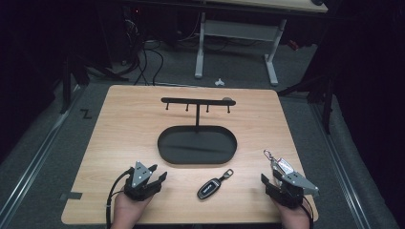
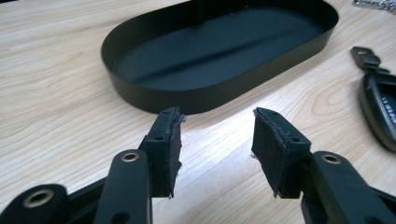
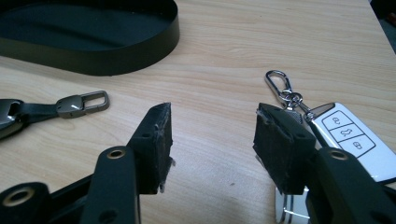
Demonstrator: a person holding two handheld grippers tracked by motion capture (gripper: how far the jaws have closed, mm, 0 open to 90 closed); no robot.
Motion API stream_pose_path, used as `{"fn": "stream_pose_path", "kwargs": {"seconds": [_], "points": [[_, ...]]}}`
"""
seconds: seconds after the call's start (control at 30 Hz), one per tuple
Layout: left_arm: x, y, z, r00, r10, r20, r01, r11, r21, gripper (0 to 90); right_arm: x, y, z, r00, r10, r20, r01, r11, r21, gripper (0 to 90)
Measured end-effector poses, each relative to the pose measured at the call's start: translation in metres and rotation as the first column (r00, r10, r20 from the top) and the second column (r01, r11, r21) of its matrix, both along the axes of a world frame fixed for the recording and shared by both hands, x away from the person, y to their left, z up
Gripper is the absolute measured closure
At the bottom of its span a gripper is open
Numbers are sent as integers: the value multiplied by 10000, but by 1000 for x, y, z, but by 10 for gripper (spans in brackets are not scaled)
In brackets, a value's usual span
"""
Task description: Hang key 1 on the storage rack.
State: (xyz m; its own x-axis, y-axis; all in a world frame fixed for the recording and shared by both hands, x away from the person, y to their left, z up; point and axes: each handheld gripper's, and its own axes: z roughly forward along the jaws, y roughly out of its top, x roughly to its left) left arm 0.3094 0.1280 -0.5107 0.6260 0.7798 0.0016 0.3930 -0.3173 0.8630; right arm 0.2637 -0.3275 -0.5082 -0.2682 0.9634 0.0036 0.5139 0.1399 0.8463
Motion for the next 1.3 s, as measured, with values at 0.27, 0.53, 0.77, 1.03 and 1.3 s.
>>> {"fn": "stream_pose_path", "kwargs": {"seconds": [0.27,0.53,0.77,1.03,1.3], "points": [[-1,-6,0,9997,-252,52,253,9996,-117,490,-6,3,2,9990,433,-54,-433,9990,-91,455],[0,-6,-3,9997,-230,4,230,9997,-47,445,-4,9,1,9957,900,-204,-901,9959,-70,475],[-1,-5,-4,9995,-315,-2,315,9995,66,410,-4,31,-1,9873,1579,-148,-1583,9871,-254,528],[-5,2,-6,9999,-164,22,163,9997,196,389,1,62,-2,9680,2504,-174,-2506,9680,-112,610],[-14,17,-7,9998,185,12,-185,9996,192,385,8,100,-2,9298,3647,-497,-3649,9310,51,812]]}}
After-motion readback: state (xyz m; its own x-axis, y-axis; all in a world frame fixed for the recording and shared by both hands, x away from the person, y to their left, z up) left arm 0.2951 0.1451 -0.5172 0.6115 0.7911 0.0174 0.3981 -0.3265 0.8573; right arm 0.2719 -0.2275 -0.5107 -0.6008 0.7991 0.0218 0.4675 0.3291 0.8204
